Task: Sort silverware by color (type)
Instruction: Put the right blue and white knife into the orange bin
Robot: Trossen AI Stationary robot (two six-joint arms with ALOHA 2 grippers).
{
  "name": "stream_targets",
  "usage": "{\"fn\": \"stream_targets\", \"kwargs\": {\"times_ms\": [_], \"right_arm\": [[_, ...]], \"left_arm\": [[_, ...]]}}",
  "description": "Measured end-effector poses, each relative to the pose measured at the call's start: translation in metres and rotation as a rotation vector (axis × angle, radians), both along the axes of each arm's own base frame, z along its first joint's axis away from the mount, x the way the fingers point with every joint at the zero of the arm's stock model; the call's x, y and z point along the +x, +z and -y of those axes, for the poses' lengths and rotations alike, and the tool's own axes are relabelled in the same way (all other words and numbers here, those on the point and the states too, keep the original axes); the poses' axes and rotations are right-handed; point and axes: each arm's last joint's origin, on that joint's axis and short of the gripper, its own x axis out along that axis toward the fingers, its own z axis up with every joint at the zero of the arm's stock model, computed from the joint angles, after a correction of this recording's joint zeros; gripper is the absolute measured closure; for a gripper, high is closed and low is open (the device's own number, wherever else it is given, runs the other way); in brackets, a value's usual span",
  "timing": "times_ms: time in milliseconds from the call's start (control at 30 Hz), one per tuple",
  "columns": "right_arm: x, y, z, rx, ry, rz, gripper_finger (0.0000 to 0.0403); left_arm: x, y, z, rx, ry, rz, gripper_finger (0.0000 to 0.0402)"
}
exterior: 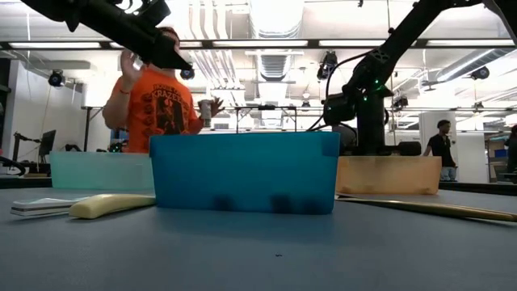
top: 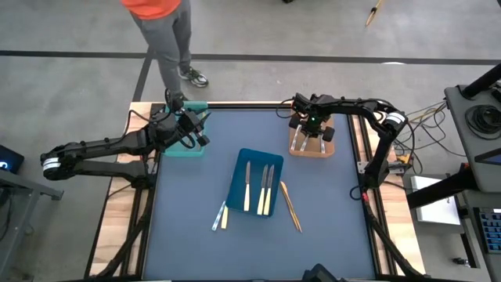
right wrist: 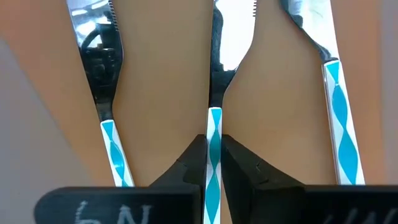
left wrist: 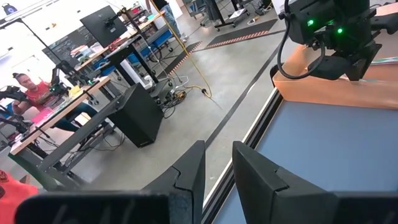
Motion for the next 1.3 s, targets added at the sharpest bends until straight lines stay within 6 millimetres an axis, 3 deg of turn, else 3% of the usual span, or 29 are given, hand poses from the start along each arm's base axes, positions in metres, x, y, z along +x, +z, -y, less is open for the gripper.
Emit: {"fn": "stream_targets", "kwargs": {"times_ms": [400, 1000, 1300], "right_arm": [[0.007, 0.011, 0.007, -0.048, 0.054, 0.035, 0.0379], [0.002, 0.012, 0.003, -0.035, 0.278, -0.036, 0.0379], [0.002, 0.012, 0.003, -0.037, 0.271, -0.032, 0.0335]], "left_arm": [[0.0, 0.0, 0.0, 0.0, 0.0, 0.0, 0.0338], [0.0, 0.0, 0.0, 0.0, 0.0, 0.0, 0.0338], [0.0, 0.0, 0.0, 0.0, 0.0, -0.001, 0.0338]]}}
